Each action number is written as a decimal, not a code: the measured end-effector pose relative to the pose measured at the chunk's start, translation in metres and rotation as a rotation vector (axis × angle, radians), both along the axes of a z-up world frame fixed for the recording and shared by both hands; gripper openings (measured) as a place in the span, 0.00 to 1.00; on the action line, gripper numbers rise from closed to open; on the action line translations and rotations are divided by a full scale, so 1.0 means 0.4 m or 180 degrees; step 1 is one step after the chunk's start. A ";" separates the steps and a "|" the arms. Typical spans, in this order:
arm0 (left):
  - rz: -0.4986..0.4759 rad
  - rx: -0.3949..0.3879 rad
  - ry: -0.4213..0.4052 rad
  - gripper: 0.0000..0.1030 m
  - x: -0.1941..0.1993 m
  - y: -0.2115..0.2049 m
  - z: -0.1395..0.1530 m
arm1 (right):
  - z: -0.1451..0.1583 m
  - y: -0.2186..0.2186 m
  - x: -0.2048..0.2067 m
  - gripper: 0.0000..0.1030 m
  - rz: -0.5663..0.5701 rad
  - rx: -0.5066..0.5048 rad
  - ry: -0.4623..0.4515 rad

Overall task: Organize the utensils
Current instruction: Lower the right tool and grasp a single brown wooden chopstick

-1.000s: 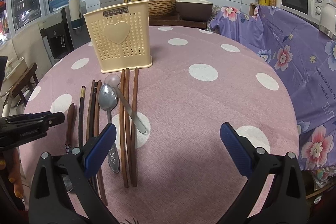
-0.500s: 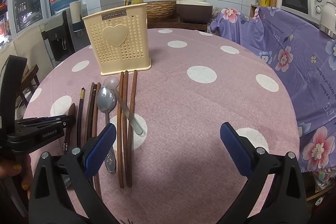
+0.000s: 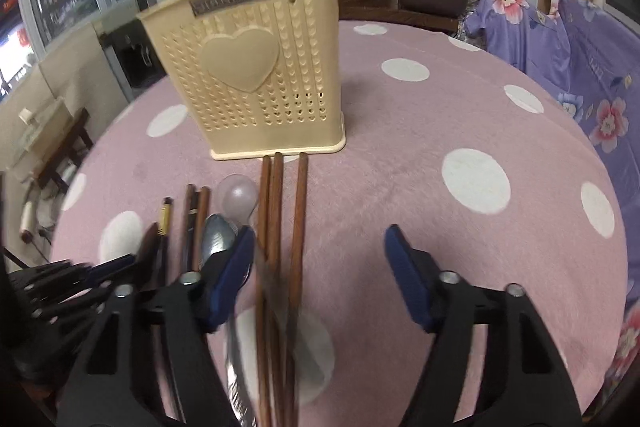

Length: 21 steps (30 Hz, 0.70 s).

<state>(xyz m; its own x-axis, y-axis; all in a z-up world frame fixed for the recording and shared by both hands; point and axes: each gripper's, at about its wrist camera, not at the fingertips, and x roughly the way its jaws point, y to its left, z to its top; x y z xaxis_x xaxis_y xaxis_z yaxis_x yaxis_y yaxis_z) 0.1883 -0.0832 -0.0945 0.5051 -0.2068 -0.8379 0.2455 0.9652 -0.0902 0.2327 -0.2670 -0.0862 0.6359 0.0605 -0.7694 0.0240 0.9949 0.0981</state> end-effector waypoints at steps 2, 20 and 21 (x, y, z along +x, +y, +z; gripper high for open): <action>-0.0011 -0.0021 0.0010 0.15 0.004 0.003 0.000 | -0.021 0.006 0.037 0.47 0.0040 -0.0007 0.0135; -0.0060 0.0072 -0.0023 0.15 0.023 -0.009 -0.002 | -0.052 0.070 0.141 0.21 0.0143 -0.0227 0.0210; -0.0062 0.0081 -0.0028 0.15 0.023 -0.011 -0.002 | -0.051 0.074 0.142 0.16 0.0170 -0.0219 0.0209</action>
<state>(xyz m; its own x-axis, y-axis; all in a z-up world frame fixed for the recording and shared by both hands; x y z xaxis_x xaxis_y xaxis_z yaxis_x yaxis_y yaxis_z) 0.1977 -0.0875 -0.0954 0.5086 -0.1953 -0.8385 0.2651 0.9621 -0.0633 0.2895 -0.2374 -0.1067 0.5812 0.0385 -0.8128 -0.0252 0.9993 0.0293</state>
